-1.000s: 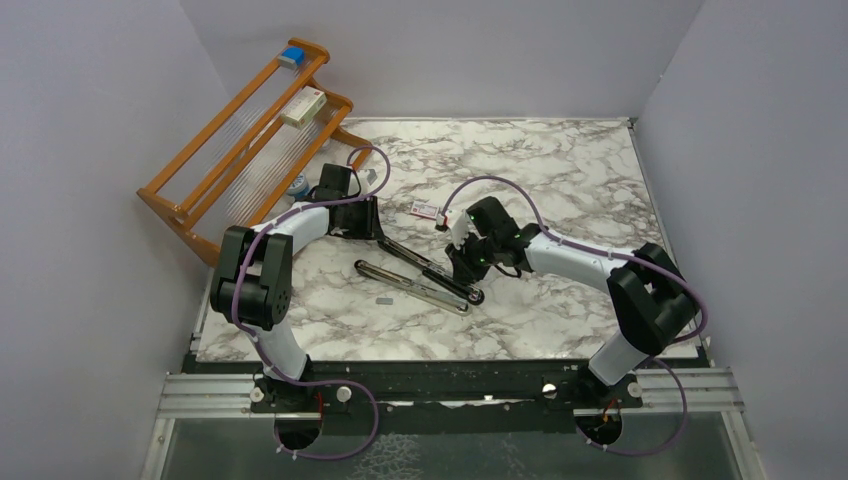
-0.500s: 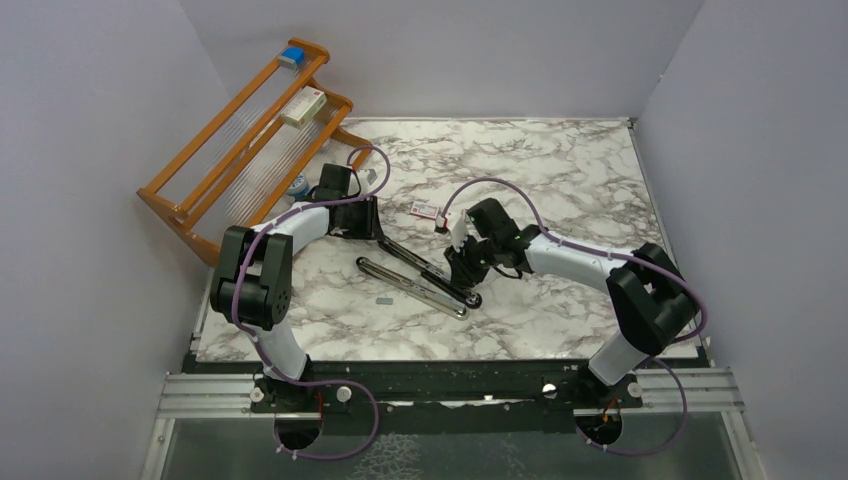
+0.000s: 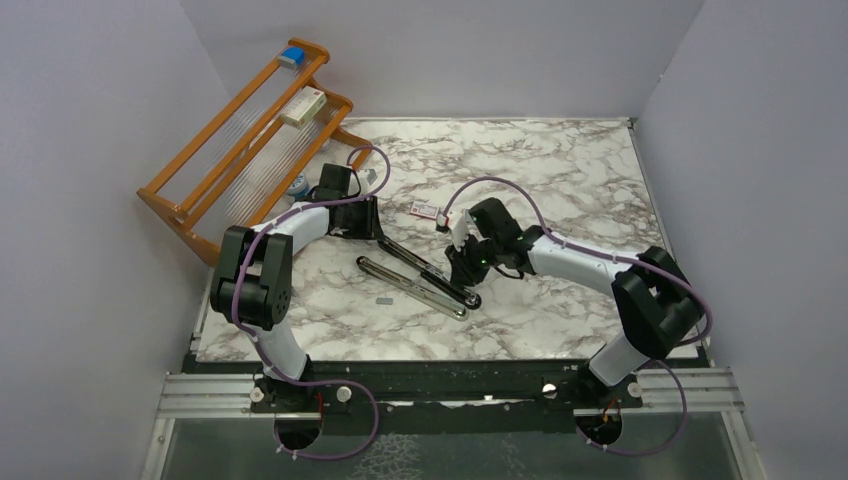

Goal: Load the staples into the stapler

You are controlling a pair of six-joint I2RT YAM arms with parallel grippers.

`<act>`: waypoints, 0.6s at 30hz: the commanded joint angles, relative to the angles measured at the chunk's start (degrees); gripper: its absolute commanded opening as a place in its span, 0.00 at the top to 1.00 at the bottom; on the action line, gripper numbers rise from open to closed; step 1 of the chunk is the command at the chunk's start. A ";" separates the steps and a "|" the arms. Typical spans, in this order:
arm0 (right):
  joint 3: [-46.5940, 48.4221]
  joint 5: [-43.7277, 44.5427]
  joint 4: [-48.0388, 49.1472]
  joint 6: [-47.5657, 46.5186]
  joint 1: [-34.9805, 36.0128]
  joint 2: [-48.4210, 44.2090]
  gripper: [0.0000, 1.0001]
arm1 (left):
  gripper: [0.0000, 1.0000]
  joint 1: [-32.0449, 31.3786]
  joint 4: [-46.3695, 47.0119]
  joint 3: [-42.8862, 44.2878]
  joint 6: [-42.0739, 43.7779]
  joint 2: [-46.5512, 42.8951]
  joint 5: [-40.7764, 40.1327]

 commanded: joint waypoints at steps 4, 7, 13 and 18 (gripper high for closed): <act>-1.25 0.76 1.91 1.05 0.43 -2.02 0.82 | 0.67 0.15 -2.02 0.27 1.68 1.60 -3.35; -1.56 1.36 2.15 1.33 0.46 -2.17 0.83 | 0.67 0.10 -2.05 0.25 1.68 1.60 -3.39; -2.18 3.54 3.38 2.06 0.46 -3.58 0.84 | 0.67 0.14 -2.06 0.24 1.63 1.59 -3.40; -4.15 5.90 7.79 4.13 0.45 -7.91 0.83 | 0.67 0.15 -2.07 0.28 1.61 1.56 -3.45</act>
